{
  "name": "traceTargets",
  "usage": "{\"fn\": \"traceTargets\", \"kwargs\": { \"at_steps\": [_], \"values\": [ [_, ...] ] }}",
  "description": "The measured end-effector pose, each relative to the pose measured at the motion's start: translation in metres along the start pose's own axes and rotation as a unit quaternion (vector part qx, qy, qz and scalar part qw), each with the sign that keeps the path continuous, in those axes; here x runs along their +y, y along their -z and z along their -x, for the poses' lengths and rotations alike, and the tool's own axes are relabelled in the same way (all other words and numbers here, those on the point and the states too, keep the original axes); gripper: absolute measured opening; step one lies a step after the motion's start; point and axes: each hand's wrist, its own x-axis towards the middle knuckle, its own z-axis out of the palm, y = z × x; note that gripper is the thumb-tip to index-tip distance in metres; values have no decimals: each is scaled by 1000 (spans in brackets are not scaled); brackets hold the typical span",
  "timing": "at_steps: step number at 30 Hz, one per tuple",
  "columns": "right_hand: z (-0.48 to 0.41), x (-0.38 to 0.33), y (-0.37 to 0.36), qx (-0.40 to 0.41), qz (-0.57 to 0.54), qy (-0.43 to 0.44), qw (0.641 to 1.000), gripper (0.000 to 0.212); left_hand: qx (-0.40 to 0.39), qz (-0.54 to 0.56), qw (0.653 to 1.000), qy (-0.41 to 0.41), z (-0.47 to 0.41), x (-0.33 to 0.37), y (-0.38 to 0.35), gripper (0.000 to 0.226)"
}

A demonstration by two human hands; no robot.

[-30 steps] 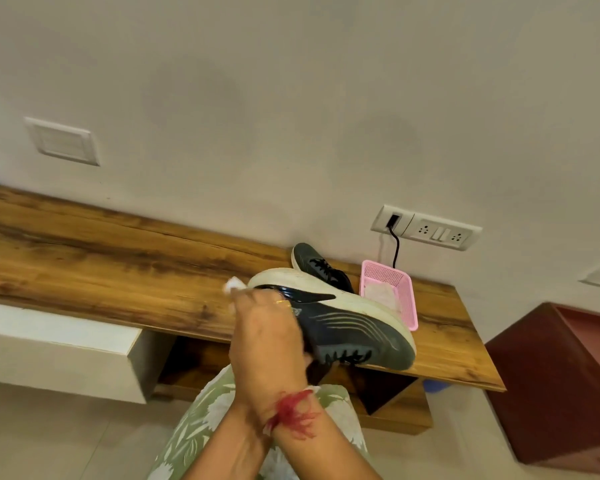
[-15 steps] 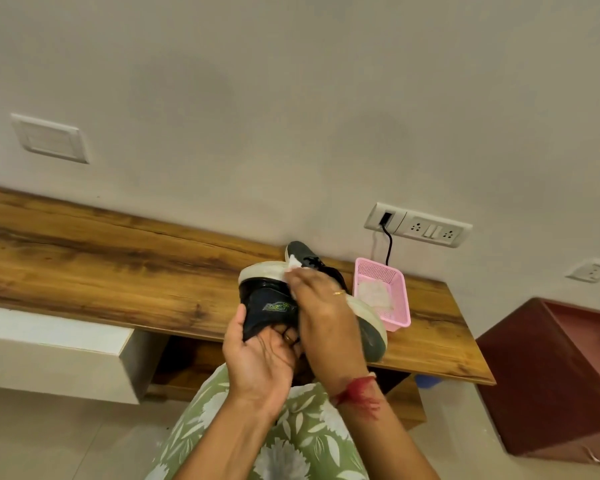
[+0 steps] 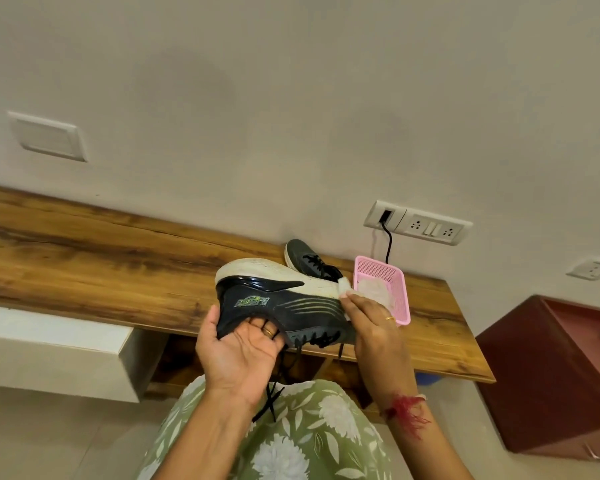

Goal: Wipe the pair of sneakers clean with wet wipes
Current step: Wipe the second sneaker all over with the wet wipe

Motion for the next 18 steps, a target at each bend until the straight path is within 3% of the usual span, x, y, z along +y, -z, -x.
{"fn": "traceTargets", "kwargs": {
  "at_steps": [6, 9, 15, 18],
  "values": [
    [11, 30, 1, 37, -72, -146, 986, 47, -15, 6, 1000, -24, -3, 12, -3, 53],
    [-2, 11, 5, 91, -101, -135, 981, 49, -12, 10, 1000, -24, -2, 10, -4, 51],
    [-5, 8, -9, 65, -80, -119, 987, 51, -14, 23, 1000, -3, 0, 9, -5, 54],
    [15, 23, -18, 55, -74, -160, 983, 49, -8, 39, 999, -1, -1, 15, -4, 54]
  ]
}}
